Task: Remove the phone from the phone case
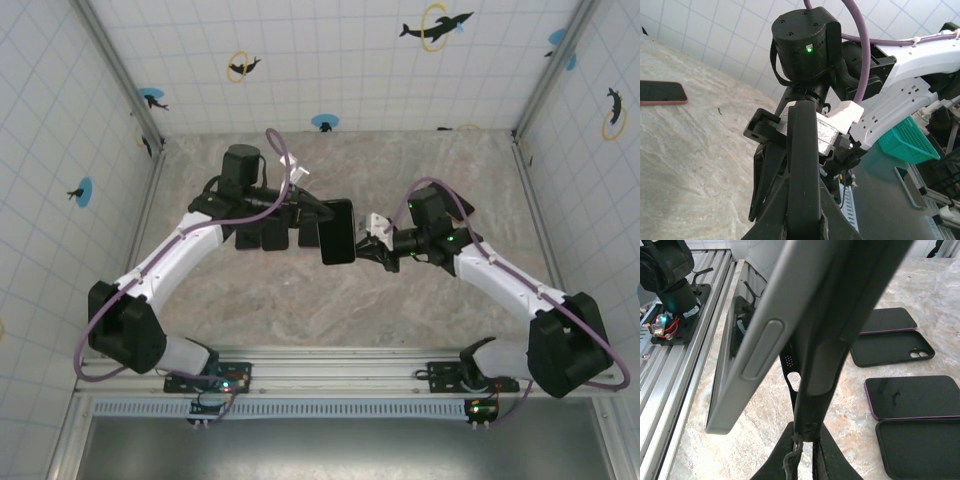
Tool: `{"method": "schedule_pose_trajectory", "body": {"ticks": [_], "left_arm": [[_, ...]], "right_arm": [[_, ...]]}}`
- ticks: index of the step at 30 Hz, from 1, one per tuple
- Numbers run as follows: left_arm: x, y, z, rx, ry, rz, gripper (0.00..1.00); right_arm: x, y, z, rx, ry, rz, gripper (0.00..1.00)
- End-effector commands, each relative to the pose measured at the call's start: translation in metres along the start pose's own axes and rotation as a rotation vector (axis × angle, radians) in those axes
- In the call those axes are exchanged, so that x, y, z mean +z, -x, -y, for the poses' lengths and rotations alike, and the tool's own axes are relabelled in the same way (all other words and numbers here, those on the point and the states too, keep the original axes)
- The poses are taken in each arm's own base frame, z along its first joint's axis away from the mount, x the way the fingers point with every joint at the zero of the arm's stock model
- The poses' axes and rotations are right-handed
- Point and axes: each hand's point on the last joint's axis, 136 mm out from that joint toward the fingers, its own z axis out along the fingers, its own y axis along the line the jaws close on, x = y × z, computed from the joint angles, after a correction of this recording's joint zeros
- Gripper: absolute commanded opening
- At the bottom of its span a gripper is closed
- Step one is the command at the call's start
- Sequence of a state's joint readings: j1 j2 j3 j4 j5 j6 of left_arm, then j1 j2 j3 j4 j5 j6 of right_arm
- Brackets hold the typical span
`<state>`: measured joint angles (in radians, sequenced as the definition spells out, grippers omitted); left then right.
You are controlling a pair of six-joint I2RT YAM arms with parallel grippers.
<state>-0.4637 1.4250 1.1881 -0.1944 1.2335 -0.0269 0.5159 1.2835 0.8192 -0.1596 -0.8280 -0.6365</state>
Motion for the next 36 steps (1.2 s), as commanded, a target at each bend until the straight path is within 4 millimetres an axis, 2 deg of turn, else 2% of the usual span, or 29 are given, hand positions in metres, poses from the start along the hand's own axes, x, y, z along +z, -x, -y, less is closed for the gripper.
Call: {"method": "schedule_pose_trajectory", "body": {"ticks": [1, 5, 11, 18, 21, 28, 32, 33, 36], "left_arm": [[0.000, 0.005, 0.016, 0.001, -0.075, 0.009, 0.00], [0.001, 0.005, 0.011, -0.009, -0.062, 0.014, 0.00], [0.000, 0.010, 0.010, -0.013, -0.045, 0.044, 0.00], [-0.003, 0.022, -0.005, -0.084, 0.061, 0.131, 0.00], [-0.003, 0.028, -0.011, -0.136, 0.074, 0.165, 0.00], [-0.008, 0.044, -0.031, -0.277, 0.131, 0.256, 0.00], [-0.014, 0.044, -0.047, -0.393, 0.135, 0.316, 0.00], [-0.026, 0.046, -0.058, -0.420, 0.158, 0.349, 0.00], [-0.025, 0.041, -0.071, -0.512, 0.139, 0.360, 0.00]], "right_arm": [[-0.009, 0.031, -0.002, -0.071, -0.007, 0.109, 0.12], [-0.013, 0.046, -0.013, -0.068, 0.041, 0.214, 0.17], [-0.014, 0.055, -0.021, -0.032, 0.082, 0.292, 0.21], [-0.022, 0.066, -0.020, 0.077, 0.074, 0.376, 0.25], [-0.025, 0.074, -0.018, 0.171, 0.078, 0.429, 0.26], [-0.035, 0.091, 0.007, 0.531, 0.043, 0.588, 0.25], [-0.045, 0.094, 0.013, 0.703, 0.044, 0.703, 0.23], [-0.047, 0.094, 0.015, 0.739, 0.046, 0.726, 0.23], [-0.048, 0.093, 0.015, 0.824, 0.069, 0.775, 0.22]]}}
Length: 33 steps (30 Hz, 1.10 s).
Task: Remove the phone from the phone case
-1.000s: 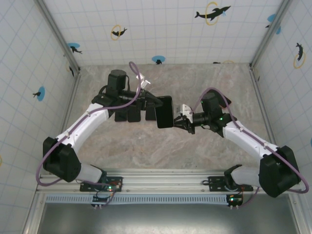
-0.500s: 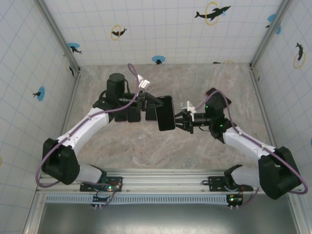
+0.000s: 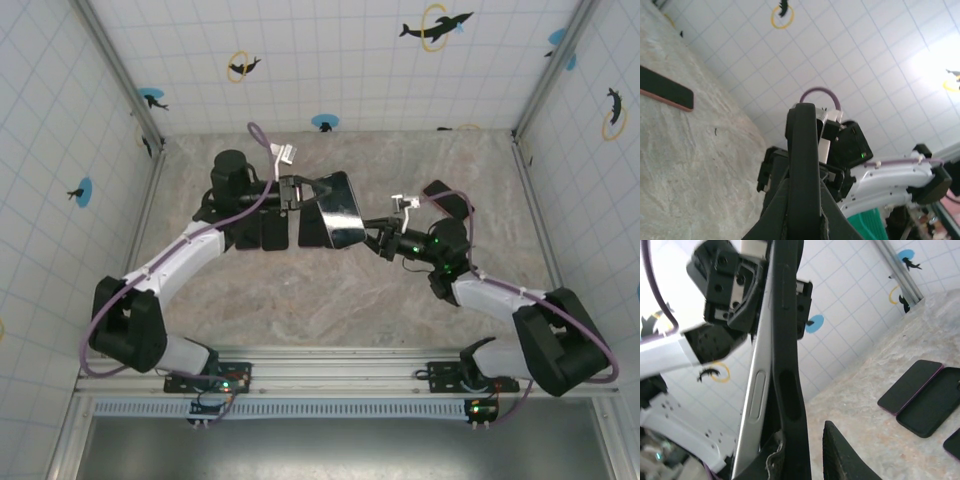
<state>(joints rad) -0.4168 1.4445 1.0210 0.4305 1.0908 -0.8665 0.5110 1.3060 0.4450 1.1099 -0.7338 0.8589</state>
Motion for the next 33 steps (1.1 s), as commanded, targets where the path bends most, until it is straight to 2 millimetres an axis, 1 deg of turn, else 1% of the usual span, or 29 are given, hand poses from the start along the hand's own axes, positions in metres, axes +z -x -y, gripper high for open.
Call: {"method": "schedule_pose_trajectory", "body": {"ticks": [1, 4, 7, 8, 9, 11, 15, 18, 19, 20, 21, 28, 33], "left_arm": [[-0.002, 0.023, -0.023, -0.098, 0.032, 0.116, 0.00], [0.000, 0.024, -0.032, -0.154, 0.027, 0.129, 0.00], [0.001, 0.027, -0.032, -0.186, -0.002, 0.136, 0.00], [0.001, 0.020, -0.040, -0.220, 0.003, 0.134, 0.00], [0.002, 0.019, -0.042, -0.231, 0.003, 0.132, 0.00], [0.003, 0.017, -0.050, -0.263, 0.021, 0.132, 0.00], [0.005, 0.019, -0.058, -0.298, 0.028, 0.138, 0.00], [0.006, 0.019, -0.065, -0.327, 0.037, 0.146, 0.06], [0.007, 0.019, -0.067, -0.335, 0.040, 0.148, 0.13], [0.006, 0.020, -0.069, -0.342, 0.043, 0.154, 0.16], [0.006, 0.021, -0.070, -0.346, 0.045, 0.158, 0.17], [0.005, 0.024, -0.075, -0.369, 0.061, 0.185, 0.29], [0.004, 0.028, -0.076, -0.377, 0.074, 0.212, 0.44]], "right_arm": [[-0.001, 0.023, -0.037, 0.078, 0.137, 0.122, 0.22], [-0.001, 0.025, -0.030, 0.148, 0.111, 0.157, 0.22], [-0.001, 0.027, -0.025, 0.197, 0.089, 0.190, 0.22], [-0.001, 0.028, -0.022, 0.212, 0.080, 0.200, 0.21], [-0.001, 0.028, -0.021, 0.221, 0.078, 0.207, 0.21], [-0.001, 0.029, -0.020, 0.242, 0.073, 0.216, 0.19], [0.000, 0.029, -0.019, 0.262, 0.075, 0.221, 0.13], [-0.001, 0.029, -0.016, 0.275, 0.069, 0.228, 0.07], [-0.001, 0.028, -0.015, 0.282, 0.066, 0.231, 0.04], [-0.002, 0.028, -0.013, 0.290, 0.062, 0.236, 0.02], [-0.003, 0.028, -0.012, 0.295, 0.060, 0.241, 0.01], [-0.005, 0.028, -0.007, 0.333, 0.059, 0.268, 0.00], [-0.008, 0.034, -0.007, 0.339, 0.075, 0.309, 0.00]]}}
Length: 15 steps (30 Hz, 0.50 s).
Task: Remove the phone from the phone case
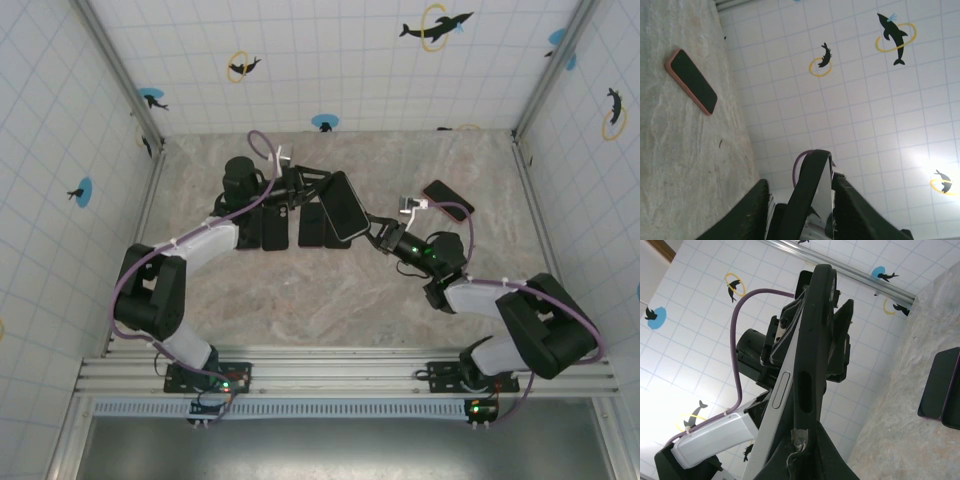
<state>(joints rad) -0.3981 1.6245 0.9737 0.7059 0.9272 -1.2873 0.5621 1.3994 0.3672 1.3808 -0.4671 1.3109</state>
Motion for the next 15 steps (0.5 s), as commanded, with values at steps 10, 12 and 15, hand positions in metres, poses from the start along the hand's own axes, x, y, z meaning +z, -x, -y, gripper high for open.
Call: {"method": "schedule_pose_trajectory", "body": {"ticks": [10, 12, 15], "left_arm": [[-0.009, 0.003, -0.008, -0.017, 0.063, 0.116, 0.63], [-0.014, 0.002, -0.008, -0.024, 0.074, 0.148, 0.64], [-0.017, -0.011, -0.005, -0.031, 0.090, 0.193, 0.65]], "right_arm": [[-0.002, 0.029, -0.029, -0.037, 0.128, 0.164, 0.00], [-0.003, 0.033, -0.028, -0.043, 0.125, 0.189, 0.00], [-0.006, 0.043, -0.022, -0.043, 0.098, 0.255, 0.00]]}}
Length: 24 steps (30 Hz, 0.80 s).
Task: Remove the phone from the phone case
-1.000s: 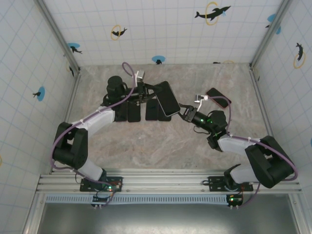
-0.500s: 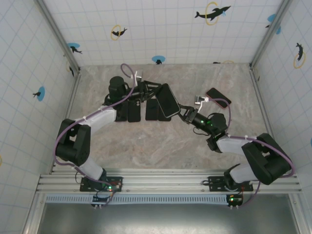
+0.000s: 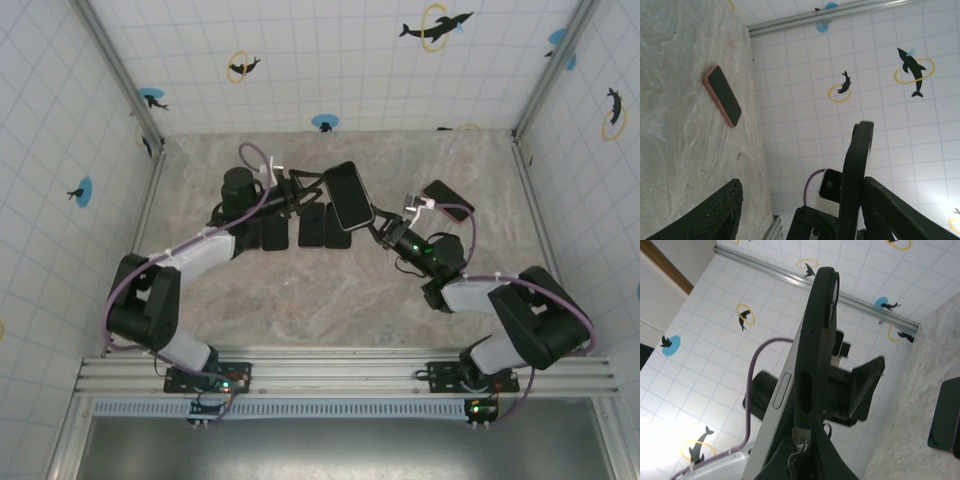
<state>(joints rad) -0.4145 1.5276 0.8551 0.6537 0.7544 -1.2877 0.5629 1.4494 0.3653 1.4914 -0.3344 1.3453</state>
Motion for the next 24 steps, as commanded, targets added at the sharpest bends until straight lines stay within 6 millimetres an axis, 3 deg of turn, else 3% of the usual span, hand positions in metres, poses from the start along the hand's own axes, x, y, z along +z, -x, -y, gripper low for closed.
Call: {"method": "schedule_pose_trajectory", "body": {"ticks": [1, 11, 18, 24], "left_arm": [[-0.005, -0.014, 0.016, 0.014, -0.006, 0.066, 0.65], [-0.011, -0.056, 0.040, -0.039, -0.072, 0.200, 0.68], [0.006, -0.084, 0.055, -0.109, -0.139, 0.185, 0.66], [0.018, -0.093, 0.065, -0.108, -0.157, 0.171, 0.63]], "right_arm": [[-0.003, 0.022, -0.019, -0.047, 0.067, 0.132, 0.00], [-0.009, 0.047, -0.004, -0.107, -0.049, 0.331, 0.00], [-0.005, 0.047, -0.006, -0.182, -0.092, 0.371, 0.00], [-0.004, 0.046, -0.009, -0.197, -0.082, 0.390, 0.00]]}}
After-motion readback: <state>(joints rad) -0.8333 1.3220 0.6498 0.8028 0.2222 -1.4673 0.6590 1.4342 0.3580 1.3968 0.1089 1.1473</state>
